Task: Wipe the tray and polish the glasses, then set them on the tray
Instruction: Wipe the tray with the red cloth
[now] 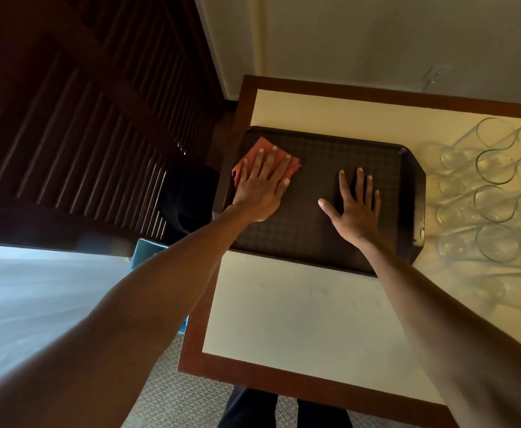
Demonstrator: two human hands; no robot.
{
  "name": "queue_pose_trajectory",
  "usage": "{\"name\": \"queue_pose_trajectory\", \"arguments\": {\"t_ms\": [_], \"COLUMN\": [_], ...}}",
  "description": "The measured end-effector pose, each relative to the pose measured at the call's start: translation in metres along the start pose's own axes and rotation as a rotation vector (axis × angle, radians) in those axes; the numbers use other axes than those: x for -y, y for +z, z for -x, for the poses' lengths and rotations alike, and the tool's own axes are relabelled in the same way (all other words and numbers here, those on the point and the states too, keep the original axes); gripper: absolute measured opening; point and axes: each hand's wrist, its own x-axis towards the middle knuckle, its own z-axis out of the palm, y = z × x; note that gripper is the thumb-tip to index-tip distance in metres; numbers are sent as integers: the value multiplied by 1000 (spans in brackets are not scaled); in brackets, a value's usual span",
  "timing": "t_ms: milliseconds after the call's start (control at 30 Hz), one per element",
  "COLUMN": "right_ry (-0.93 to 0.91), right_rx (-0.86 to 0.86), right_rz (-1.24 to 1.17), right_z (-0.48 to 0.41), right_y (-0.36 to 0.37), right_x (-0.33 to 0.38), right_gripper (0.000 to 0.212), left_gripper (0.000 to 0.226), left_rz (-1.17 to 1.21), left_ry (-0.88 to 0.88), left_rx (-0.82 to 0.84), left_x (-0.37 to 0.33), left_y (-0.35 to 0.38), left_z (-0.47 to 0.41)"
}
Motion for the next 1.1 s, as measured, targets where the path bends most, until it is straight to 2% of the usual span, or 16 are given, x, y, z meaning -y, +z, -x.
{"name": "queue_pose_trajectory", "arguments": {"t_ms": [200, 400, 567, 700, 833, 967, 1100], "right_ry": [11, 11, 15, 16, 8, -4, -3], "right_rx": [43, 67, 64, 66, 49, 24, 26], "right_rz": [16, 24, 18, 8, 28, 43, 38], "right_z": [1, 0, 1, 1, 1, 2, 1], "right_y": [-4, -6, -6, -6, -4, -1, -2], "right_x": [3, 3, 3, 3, 2, 2, 2], "right_gripper": [80, 78, 76, 76, 77, 77, 77], "left_gripper": [60, 62, 55, 58, 57, 60, 64], "left_rz": [-50, -91, -89, -54, -36, 63, 57], "left_ry": [72, 185, 313, 246, 161, 15, -76], "left_rx": [46, 73, 92, 50, 36, 5, 17], "left_x": [-24, -84, -36, 9, 1, -4, -3], "left_y": [33, 42, 39, 32, 31, 13, -8], "left_z": [104, 100, 105, 119, 110, 46, -18]}}
